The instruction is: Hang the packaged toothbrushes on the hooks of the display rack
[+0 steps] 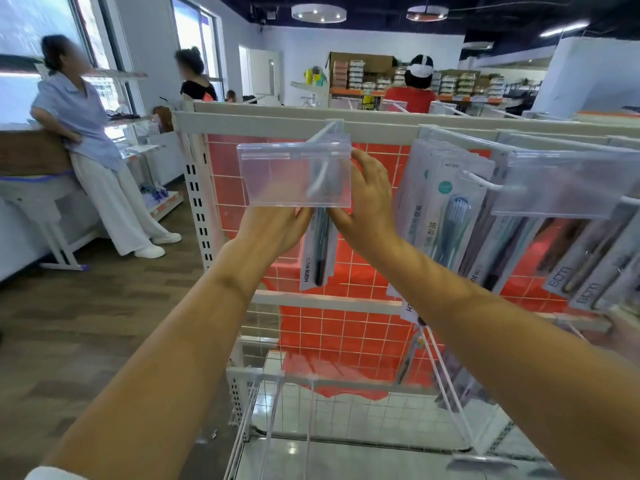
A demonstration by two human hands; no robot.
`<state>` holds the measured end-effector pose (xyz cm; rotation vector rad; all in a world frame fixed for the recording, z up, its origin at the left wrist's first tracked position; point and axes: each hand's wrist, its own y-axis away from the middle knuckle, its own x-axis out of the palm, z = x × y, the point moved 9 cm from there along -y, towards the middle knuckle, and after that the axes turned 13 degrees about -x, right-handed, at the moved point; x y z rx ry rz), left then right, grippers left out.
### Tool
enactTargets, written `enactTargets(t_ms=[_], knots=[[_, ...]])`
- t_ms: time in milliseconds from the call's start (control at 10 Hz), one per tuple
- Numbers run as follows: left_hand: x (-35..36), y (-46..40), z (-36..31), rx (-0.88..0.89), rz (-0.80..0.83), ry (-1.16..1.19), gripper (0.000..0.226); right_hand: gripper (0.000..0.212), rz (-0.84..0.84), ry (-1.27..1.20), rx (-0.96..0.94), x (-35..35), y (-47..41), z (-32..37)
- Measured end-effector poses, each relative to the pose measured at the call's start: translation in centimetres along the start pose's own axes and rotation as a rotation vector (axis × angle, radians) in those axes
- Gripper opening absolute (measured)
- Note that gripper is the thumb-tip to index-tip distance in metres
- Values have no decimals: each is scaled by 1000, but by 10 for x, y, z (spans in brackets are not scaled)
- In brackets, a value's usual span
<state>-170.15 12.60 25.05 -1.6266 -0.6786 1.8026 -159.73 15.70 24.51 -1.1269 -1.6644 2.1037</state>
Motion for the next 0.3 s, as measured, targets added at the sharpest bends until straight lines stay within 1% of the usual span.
enactTargets(t_ms=[100, 200, 300], knots=[[18, 10, 20, -264, 346, 245, 37, 51, 7, 21, 15, -12, 6, 10], [1, 22, 13, -217, 329, 435, 33, 50, 41, 27, 23, -28, 16, 25], [-9, 44, 20, -229, 313, 449, 35, 51, 92, 11, 63, -42, 29, 39]])
